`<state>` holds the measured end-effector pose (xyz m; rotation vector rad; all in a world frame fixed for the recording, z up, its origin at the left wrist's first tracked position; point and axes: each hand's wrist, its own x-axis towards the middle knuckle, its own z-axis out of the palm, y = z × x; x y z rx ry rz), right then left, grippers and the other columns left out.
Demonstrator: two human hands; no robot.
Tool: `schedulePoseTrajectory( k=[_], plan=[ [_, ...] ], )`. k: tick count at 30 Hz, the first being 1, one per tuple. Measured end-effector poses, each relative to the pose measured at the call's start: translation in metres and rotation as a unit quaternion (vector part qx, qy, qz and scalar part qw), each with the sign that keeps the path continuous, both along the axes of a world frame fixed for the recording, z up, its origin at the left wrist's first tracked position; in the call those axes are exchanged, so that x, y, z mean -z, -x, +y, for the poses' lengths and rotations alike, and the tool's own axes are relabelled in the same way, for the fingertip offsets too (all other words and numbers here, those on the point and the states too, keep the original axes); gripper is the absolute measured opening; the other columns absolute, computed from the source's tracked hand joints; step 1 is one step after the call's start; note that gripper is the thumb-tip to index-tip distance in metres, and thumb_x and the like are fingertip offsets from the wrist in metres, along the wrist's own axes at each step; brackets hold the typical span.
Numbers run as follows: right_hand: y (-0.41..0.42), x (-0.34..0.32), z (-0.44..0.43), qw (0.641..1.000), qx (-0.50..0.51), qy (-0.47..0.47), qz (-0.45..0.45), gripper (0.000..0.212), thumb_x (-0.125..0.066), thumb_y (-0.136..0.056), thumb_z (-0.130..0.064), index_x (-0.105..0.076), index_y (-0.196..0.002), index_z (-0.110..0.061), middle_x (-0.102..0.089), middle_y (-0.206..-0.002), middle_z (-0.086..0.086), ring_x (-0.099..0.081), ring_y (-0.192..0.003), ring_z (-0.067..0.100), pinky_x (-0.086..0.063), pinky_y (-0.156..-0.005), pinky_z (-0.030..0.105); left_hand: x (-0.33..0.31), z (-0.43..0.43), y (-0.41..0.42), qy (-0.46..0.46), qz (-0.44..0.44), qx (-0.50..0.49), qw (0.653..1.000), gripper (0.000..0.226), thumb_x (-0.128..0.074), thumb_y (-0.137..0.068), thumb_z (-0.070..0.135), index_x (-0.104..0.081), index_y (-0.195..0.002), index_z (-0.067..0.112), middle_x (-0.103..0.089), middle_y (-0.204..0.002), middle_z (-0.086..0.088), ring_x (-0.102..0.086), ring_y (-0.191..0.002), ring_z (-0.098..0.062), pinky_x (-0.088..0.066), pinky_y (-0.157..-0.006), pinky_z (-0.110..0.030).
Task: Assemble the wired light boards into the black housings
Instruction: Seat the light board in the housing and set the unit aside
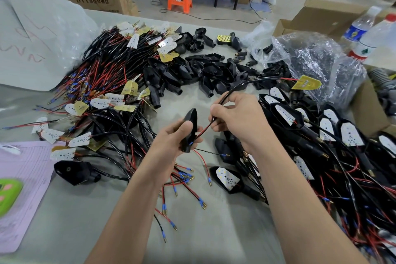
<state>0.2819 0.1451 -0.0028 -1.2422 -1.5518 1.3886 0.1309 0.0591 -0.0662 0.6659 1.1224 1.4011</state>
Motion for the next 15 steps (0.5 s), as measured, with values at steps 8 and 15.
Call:
schedulePoseTrajectory(
  k=[8,15],
  plan=[
    [0.004,0.0,-0.004,0.999,-0.027,0.0,0.02,0.008,-0.066,-0.089,-0.002,-0.067,-0.084,-0.007,-0.073,-0.068,0.013,-0.066,-0.055,0.023,-0.057,-0.059,0.03,-0.005,0.0,-0.004,-0.013,-0.019,0.025,0.999,0.044,-0.06,-0.089,0.043,-0.072,-0.118,0.012,-0.077,-0.112,-0.01,-0.074,-0.095,-0.025,-0.06,-0.079,-0.03],
    [0.008,0.007,-0.018,0.974,-0.118,-0.067,-0.181,0.008,-0.084,-0.074,-0.019,-0.077,-0.071,-0.015,-0.073,-0.065,0.003,-0.065,-0.058,0.014,-0.052,-0.058,0.028,-0.01,0.004,-0.008,-0.011,-0.058,0.051,0.997,0.048,-0.046,-0.101,0.046,-0.073,-0.119,0.011,-0.075,-0.119,-0.013,-0.075,-0.095,-0.024,-0.061,-0.067,-0.032]
  ],
)
